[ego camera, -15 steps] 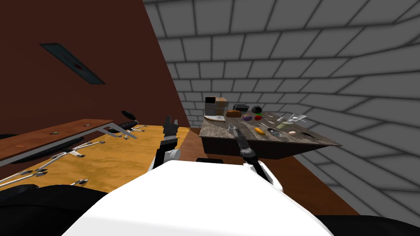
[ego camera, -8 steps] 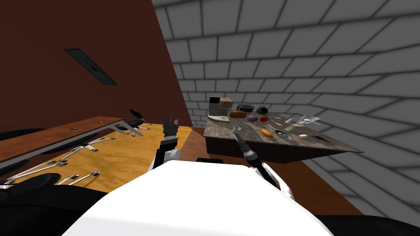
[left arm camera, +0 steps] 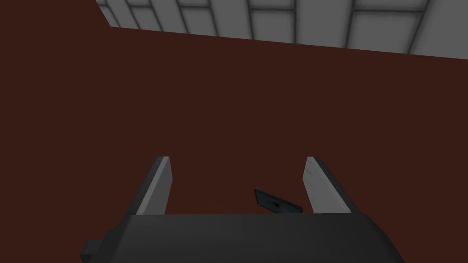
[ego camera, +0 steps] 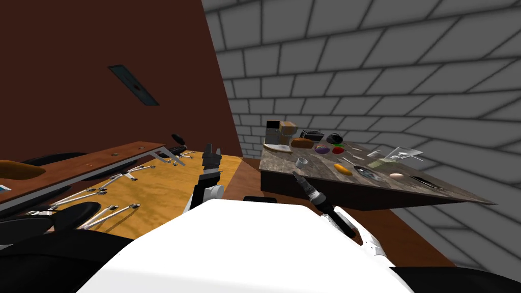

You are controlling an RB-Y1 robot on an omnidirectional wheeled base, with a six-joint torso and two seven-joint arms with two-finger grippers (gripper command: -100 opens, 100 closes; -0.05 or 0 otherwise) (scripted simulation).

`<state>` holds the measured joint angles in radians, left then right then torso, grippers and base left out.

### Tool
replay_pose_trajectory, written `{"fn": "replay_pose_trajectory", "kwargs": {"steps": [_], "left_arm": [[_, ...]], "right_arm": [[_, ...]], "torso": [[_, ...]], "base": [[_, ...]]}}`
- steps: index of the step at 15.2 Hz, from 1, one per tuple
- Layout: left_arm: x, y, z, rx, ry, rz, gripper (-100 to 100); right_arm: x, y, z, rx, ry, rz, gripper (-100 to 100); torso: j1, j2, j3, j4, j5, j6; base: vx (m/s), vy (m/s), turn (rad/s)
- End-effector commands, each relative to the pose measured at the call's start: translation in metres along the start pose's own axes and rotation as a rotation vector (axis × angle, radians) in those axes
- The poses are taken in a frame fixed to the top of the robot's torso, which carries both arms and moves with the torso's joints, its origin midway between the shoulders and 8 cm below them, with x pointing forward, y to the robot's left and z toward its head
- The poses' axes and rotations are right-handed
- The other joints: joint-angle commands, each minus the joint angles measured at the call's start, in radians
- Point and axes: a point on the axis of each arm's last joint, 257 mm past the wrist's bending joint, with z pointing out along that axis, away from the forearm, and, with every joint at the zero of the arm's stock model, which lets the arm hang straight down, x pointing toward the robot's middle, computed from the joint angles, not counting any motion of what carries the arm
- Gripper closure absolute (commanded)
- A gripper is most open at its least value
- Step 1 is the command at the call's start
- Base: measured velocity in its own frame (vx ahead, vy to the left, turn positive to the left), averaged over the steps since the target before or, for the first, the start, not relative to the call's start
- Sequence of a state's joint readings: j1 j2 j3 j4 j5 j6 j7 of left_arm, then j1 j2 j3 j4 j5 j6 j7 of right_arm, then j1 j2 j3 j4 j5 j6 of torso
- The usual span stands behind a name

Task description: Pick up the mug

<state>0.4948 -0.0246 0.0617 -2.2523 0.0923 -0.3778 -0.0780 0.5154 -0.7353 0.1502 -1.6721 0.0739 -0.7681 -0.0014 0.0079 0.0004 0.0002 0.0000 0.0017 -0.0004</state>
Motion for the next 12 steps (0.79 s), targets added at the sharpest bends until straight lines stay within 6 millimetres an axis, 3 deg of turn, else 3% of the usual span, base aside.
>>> {"fn": "replay_pose_trajectory", "kwargs": {"steps": [1, 5, 6, 8, 9, 11, 12], "left_arm": [[0.0, 0.0, 0.0, 0.0, 0.0, 0.0, 0], [0.0, 0.0, 0.0, 0.0, 0.0, 0.0, 0], [0.0, 0.0, 0.0, 0.0, 0.0, 0.0, 0], [0.0, 0.0, 0.0, 0.0, 0.0, 0.0, 0], [0.0, 0.0, 0.0, 0.0, 0.0, 0.0, 0], [0.0, 0.0, 0.0, 0.0, 0.0, 0.0, 0], [0.0, 0.0, 0.0, 0.0, 0.0, 0.0, 0]], "right_arm": [[0.002, -0.02, -0.016, 0.048, 0.049, -0.031, -100], [0.0, -0.044, -0.038, 0.109, 0.126, -0.084, -100], [0.002, -0.061, -0.054, 0.151, 0.166, -0.105, -100], [-0.004, -0.067, -0.06, 0.168, 0.192, -0.129, -100], [-0.003, -0.081, -0.077, 0.206, 0.234, -0.152, -100], [-0.01, -0.088, -0.085, 0.228, 0.258, -0.175, -100], [-0.011, -0.1, -0.101, 0.262, 0.301, -0.199, -100]], "torso": [[0.0, 0.0, 0.0, 0.0, 0.0, 0.0], [0.001, -0.001, 0.0, 0.0, 0.0, 0.0], [0.0, -0.001, 0.0, 0.0, 0.0, 0.0], [0.002, -0.001, -0.001, 0.0, 0.001, 0.0], [0.001, -0.001, 0.0, 0.0, 0.001, 0.0], [0.001, -0.001, 0.0, 0.0, 0.001, 0.0], [0.0, -0.001, 0.0, 0.0, 0.0, 0.0]], "base": [[0.004, 0.129, 0.138], [0.02, 0.113, 0.083], [0.022, 0.133, 0.126], [0.021, 0.127, 0.091], [0.014, 0.112, 0.113], [0.019, 0.107, 0.093], [0.029, 0.124, 0.158]]}}
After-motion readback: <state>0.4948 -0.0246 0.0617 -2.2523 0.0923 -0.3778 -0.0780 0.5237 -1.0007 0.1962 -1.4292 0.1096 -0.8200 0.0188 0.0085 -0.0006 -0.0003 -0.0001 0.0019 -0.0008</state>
